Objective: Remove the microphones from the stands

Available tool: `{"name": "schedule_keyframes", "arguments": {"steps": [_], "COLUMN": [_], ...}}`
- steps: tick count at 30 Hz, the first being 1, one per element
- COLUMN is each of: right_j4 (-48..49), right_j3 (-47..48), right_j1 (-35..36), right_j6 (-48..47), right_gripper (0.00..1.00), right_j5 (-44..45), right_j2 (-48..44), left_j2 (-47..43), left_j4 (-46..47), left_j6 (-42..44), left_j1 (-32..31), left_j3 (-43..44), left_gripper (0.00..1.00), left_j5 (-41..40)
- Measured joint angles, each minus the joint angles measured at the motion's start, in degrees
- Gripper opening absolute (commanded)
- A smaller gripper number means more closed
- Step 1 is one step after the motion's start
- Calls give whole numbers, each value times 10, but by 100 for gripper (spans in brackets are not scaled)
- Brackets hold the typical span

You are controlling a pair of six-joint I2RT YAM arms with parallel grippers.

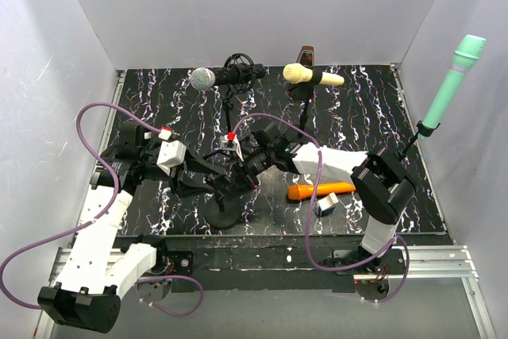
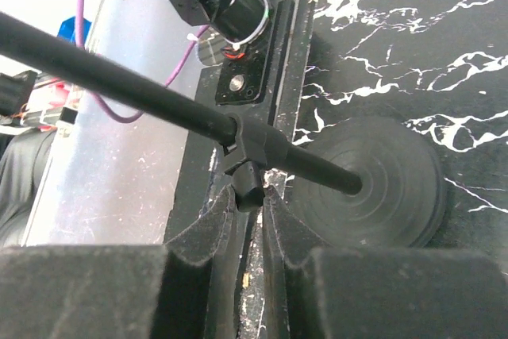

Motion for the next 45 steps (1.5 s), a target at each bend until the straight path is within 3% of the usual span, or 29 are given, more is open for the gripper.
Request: {"name": "schedule_keyframes", "arguments": {"steps": [3,4,8,14,23,29,31,33,35,38,40,43,45], "right_j4": [15,24,57,112,122,219,304,451,613,747,796,814,795], "right_j3": [-12,-24,-86,-134,-161,-233,-278,-342,-392,-406,-407,-413,-422], "right_j1": [0,0,1,11,44,83,108,138,163,188,203,215,221], "right_j6": [12,17,40,44,-86,-228,-288,-401,-516,-653,-715,-759,-772], "right_gripper": [1,1,1,1,1,1,1,1,1,1,16,75,84], "right_j5": [24,38,87,138,222,321,380,447,499,556,589,613,618], "right_j2": [-10,-20,-75,-113,-145,-182,-187,-170,-115,-40,-9,-2,0], "left_j2": [-1,-1,-8,-26,-25,-25,-30,-34,-34,-34,-35,-36,-37], "left_j4": [-4,-4,-2,18,70,78,80,90,96,103,106,105,105], "left_j6": [-2,-3,-14,-31,-65,-66,-64,-64,-65,-68,-70,-73,-73], "left_j1": [0,0,0,0,6,14,18,32,37,45,47,48,48], "left_j3": [4,5,6,-2,-27,-39,-46,-47,-49,-49,-49,-49,-49], "left_gripper": [52,49,17,0,0,0,0,0,0,0,0,0,3], "left_j5": [-25,-36,-76,-95,-76,-63,-56,-63,-65,-69,-71,-71,-74]}}
